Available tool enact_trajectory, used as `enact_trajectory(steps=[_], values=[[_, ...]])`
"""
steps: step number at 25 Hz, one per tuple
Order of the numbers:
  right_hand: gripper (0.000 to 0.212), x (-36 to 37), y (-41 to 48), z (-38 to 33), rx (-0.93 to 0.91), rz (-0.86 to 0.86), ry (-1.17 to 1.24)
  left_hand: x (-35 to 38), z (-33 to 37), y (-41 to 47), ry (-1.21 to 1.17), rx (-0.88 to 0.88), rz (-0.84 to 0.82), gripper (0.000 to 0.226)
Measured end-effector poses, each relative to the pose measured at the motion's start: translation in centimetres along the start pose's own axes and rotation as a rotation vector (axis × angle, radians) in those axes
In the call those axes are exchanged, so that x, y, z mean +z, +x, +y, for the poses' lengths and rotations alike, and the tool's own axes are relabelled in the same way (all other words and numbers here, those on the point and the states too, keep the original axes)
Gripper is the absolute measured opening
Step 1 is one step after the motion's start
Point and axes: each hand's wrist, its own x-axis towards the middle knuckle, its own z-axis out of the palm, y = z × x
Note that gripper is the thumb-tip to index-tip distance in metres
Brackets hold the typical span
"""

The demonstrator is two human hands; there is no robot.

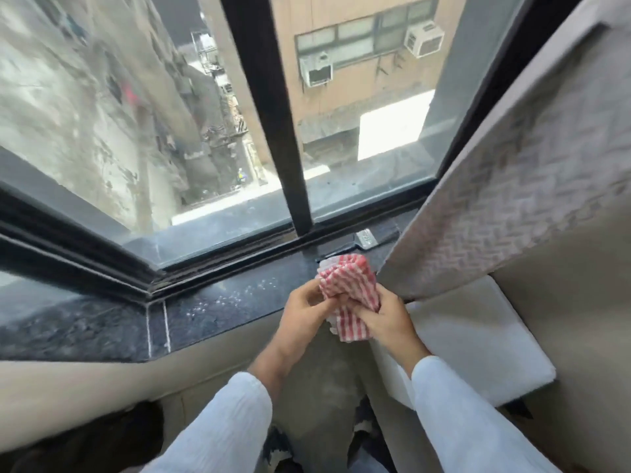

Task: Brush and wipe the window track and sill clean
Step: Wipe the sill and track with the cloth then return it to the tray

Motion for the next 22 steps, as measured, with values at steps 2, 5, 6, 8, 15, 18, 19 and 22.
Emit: enact_trajectory(steps=[2,5,6,8,15,18,19,22], values=[[0.031,3.5,1.1,-0.1,-0.112,-0.030,-0.185,-4.8,0.3,-1.2,0.116,0.085,0.269,0.021],[0.062,6.3,2.6,1.7,-0.228,0.012,-0.731,-11.2,1.7,-0.5,0.646,0.300,0.534,0.026],[0.073,6.9,3.2,2.6,-0.245,0.017,-0.926,-12.7,2.3,0.6,0.867,0.361,0.541,0.031],[0.088,7.4,3.6,4.4,-0.293,-0.006,-1.256,-13.3,3.5,3.7,1.176,0.372,0.453,0.030],[0.097,7.3,5.5,7.3,-0.379,-0.060,-1.409,-10.4,1.0,10.9,1.541,0.447,0.056,0.034],[0.100,7.1,5.8,7.6,-0.396,-0.085,-1.425,-12.8,0.1,9.9,1.631,0.519,-0.021,0.041],[0.101,7.1,5.8,7.7,-0.397,-0.084,-1.427,-14.0,0.0,9.1,1.638,0.522,-0.025,0.040],[0.104,7.0,5.8,8.1,-0.411,-0.075,-1.433,-19.6,-0.8,5.0,1.618,0.516,0.131,0.029]])
